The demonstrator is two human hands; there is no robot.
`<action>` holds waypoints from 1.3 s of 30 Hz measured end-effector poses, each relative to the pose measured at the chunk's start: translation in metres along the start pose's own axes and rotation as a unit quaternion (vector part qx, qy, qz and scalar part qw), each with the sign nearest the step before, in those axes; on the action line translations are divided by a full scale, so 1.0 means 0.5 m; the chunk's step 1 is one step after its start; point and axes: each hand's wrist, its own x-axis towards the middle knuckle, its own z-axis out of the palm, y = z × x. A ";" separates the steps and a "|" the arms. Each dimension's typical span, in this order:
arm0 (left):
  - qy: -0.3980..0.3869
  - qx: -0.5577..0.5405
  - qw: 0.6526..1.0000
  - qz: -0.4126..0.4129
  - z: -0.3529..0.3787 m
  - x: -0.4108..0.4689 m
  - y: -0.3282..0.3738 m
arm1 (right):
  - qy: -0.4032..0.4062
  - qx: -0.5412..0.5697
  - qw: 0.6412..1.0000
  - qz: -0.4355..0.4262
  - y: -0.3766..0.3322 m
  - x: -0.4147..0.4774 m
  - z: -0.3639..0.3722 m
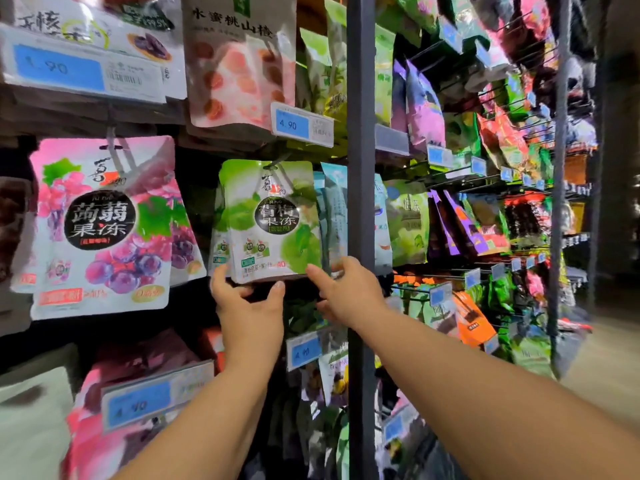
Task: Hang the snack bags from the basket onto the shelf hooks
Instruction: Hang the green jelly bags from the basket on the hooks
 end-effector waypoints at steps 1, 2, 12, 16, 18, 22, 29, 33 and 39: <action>0.010 -0.014 1.000 -0.012 0.004 -0.017 0.000 | -0.003 -0.008 1.000 -0.008 0.010 -0.015 -0.012; 0.020 -0.021 0.999 -0.016 0.009 -0.036 0.002 | -0.006 -0.007 1.000 -0.013 0.022 -0.029 -0.025; -0.308 0.115 0.944 -0.003 0.170 -0.304 -0.116 | -0.033 -0.163 0.984 0.064 0.313 -0.151 -0.236; -0.449 0.198 0.871 -0.034 0.229 -0.372 -0.194 | -0.055 -0.163 0.973 0.151 0.468 -0.215 -0.320; -0.492 0.233 0.838 -0.029 0.244 -0.386 -0.232 | -0.077 -0.173 0.964 0.185 0.537 -0.241 -0.347; -0.547 0.324 0.771 0.040 0.254 -0.392 -0.291 | -0.131 -0.247 0.933 0.228 0.663 -0.279 -0.364; -0.560 0.347 0.746 0.095 0.257 -0.403 -0.325 | -0.225 -0.337 0.879 0.251 0.776 -0.326 -0.334; -0.555 0.346 0.751 0.090 0.257 -0.409 -0.326 | -0.225 -0.347 0.871 0.264 0.796 -0.342 -0.323; -0.553 0.344 0.754 0.084 0.252 -0.411 -0.325 | -0.246 -0.384 0.836 0.304 0.786 -0.342 -0.324</action>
